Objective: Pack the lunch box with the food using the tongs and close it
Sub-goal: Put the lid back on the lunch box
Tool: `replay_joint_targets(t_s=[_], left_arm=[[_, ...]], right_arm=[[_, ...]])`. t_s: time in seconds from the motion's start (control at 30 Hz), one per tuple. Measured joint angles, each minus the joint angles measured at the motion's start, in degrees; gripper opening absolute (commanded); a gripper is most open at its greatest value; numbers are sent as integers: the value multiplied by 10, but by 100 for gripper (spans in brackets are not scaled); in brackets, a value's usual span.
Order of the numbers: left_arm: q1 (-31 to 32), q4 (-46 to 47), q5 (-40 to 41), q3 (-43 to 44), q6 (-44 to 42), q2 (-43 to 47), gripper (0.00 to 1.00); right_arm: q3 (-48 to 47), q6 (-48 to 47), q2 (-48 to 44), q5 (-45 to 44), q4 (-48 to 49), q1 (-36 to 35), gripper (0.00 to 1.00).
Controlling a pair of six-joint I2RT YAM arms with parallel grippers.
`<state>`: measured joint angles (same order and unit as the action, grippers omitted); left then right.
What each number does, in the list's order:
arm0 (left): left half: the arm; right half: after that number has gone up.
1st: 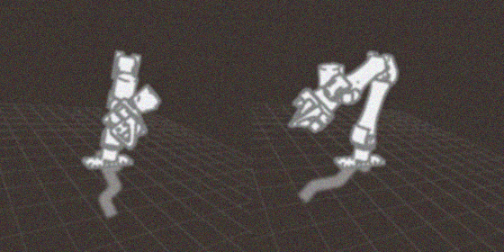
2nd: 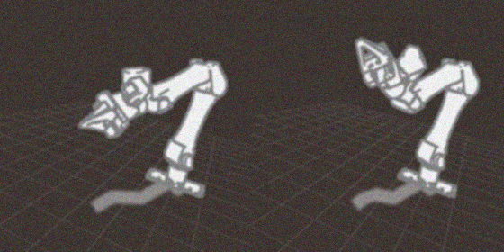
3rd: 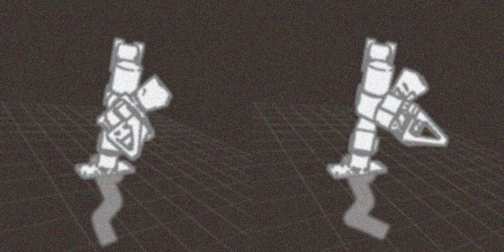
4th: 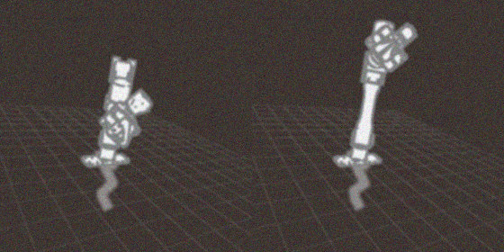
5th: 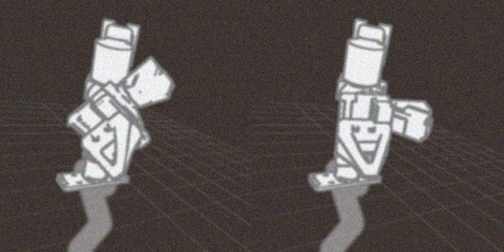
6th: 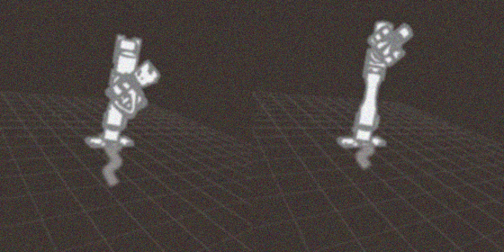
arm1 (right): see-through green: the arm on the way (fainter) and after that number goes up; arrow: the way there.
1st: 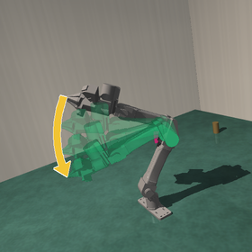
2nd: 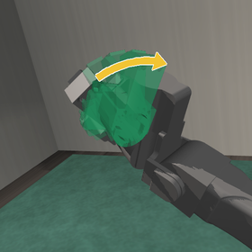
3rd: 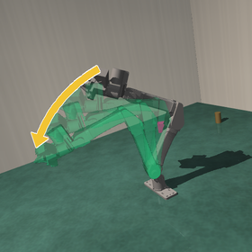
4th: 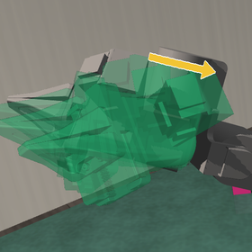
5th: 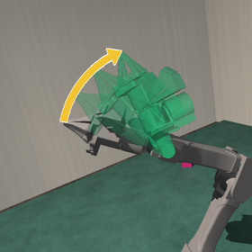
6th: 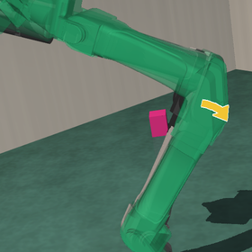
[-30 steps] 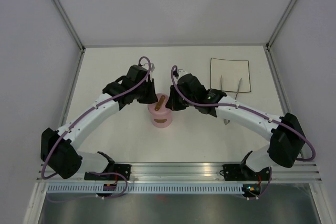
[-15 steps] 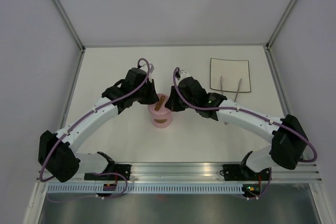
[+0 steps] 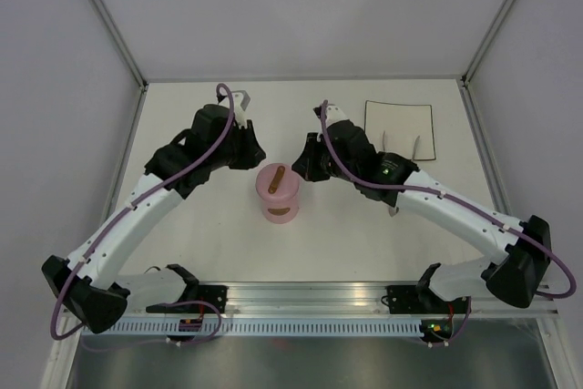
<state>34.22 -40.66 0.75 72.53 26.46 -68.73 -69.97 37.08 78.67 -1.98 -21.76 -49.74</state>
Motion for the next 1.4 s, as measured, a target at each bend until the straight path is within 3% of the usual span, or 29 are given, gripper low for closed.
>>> replay_joint_targets(t_s=[0.2,0.43,1.4], left_arm=[[0,-3,7,0,-3,11,22],[-1,48,-8,-111,2,-28,20],[-9,151,-12,-182,24,9,20]], right_arm=[[-2,0,-27,-15,2,0,9],[29,0,27,-12,17,0,4],[69,28,90,-16,149,-24,4]])
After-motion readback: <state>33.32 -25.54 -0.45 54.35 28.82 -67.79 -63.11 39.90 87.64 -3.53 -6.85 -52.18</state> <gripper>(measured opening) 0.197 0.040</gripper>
